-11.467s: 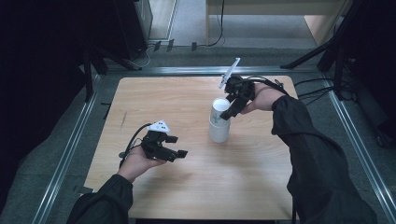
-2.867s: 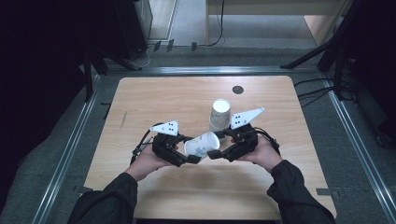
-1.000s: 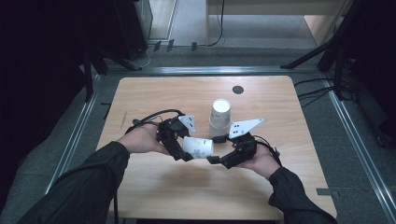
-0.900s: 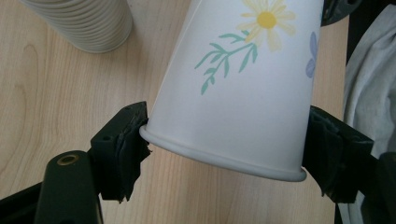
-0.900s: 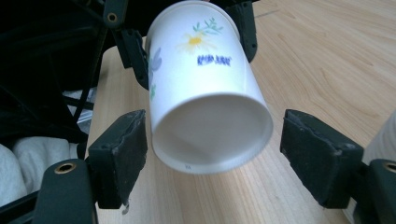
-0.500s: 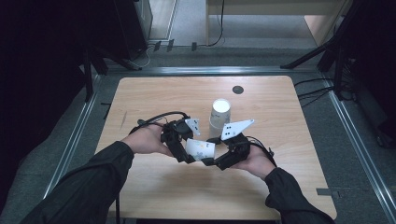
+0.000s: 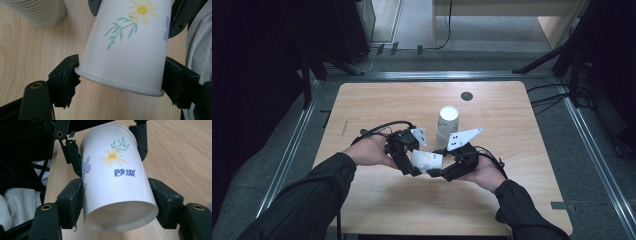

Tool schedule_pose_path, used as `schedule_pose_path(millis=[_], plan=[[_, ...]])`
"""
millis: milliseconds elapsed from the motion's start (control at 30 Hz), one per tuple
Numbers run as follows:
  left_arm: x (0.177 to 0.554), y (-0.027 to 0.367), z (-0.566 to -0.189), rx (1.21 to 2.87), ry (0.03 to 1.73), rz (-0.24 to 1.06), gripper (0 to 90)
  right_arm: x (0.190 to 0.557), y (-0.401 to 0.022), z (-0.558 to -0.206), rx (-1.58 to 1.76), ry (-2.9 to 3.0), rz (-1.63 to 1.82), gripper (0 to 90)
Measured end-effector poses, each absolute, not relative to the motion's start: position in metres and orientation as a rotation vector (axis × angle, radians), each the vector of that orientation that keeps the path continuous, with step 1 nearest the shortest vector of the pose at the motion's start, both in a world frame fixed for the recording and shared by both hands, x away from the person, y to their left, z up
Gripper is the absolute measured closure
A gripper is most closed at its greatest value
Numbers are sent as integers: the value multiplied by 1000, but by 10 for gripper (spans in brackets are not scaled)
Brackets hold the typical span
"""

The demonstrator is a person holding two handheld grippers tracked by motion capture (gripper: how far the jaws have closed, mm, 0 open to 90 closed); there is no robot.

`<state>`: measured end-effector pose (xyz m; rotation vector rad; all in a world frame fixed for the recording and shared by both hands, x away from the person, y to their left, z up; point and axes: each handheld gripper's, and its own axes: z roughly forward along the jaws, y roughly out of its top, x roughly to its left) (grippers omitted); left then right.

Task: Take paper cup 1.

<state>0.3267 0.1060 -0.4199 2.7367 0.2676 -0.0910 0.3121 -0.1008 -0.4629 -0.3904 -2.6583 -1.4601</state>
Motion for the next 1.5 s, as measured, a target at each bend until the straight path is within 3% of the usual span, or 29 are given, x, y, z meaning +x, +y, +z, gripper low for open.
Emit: schedule_pose_path(millis=[400,933,1500], plan=[[328,115,-419,2666,304,-69,87,312,-106,-458,-385,-2671,-1497,335],[320,149,-432,2273,459,-114,86,315,-122,-450,-396,-2623,-1585,335],[302,156,-457,2023,496,-137,87,316,-123,-452,-330,-2587,-1584,335]])
